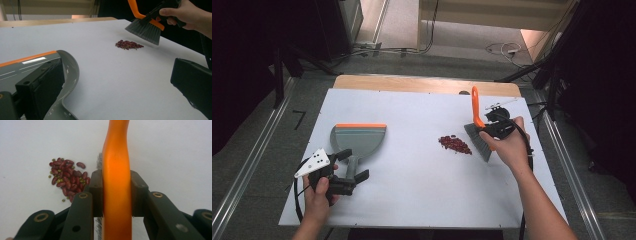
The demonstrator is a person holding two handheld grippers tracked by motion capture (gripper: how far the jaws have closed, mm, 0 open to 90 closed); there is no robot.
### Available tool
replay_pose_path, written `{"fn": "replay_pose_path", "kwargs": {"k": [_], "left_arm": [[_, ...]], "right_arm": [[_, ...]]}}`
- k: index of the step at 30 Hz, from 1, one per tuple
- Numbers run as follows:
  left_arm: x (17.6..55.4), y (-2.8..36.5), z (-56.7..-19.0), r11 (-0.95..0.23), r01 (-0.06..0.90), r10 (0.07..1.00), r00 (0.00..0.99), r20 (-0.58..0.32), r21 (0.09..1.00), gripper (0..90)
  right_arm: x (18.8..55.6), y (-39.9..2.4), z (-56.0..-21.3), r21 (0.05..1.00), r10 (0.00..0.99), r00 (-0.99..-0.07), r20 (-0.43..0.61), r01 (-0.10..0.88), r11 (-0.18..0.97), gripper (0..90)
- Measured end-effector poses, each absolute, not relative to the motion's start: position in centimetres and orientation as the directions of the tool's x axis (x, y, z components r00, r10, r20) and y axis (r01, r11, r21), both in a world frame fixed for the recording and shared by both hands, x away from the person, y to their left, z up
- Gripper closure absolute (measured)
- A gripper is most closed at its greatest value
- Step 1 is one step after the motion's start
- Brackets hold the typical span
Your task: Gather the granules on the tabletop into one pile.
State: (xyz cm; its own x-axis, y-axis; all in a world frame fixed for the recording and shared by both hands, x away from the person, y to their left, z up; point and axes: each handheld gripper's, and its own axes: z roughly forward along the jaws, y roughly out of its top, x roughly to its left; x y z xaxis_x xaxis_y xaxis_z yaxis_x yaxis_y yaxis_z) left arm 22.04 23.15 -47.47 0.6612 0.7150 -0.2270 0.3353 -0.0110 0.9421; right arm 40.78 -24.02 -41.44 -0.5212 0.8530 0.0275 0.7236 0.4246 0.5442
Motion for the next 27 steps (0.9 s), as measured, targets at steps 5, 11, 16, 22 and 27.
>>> {"fn": "replay_pose_path", "kwargs": {"k": [5, 11, 16, 22, 27], "left_arm": [[22.0, 23.1, -47.4, -0.015, 0.331, 0.716, 0.662, -0.220, 0.944, 0.2], [22.0, 22.9, -47.4, -0.018, 0.327, 0.718, 0.662, -0.216, 0.945, 0.2], [21.9, 22.9, -47.3, -0.023, 0.322, 0.720, 0.662, -0.208, 0.947, 0.2], [21.9, 22.8, -47.3, -0.022, 0.317, 0.725, 0.658, -0.203, 0.948, 0.2], [21.8, 22.7, -47.3, -0.021, 0.313, 0.727, 0.657, -0.201, 0.949, 0.2]], "right_arm": [[39.5, -25.1, -41.1, 0.576, 0.850, -0.524, 0.056, 0.712, 0.402, 67.7], [37.5, -26.7, -41.1, 0.606, 0.843, -0.531, 0.082, 0.698, 0.381, 67.6], [35.7, -28.2, -41.4, 0.630, 0.834, -0.540, 0.116, 0.689, 0.358, 67.7], [33.8, -30.2, -42.2, 0.666, 0.812, -0.559, 0.166, 0.671, 0.326, 67.6], [32.2, -31.7, -43.0, 0.681, 0.790, -0.580, 0.200, 0.662, 0.313, 67.6]]}}
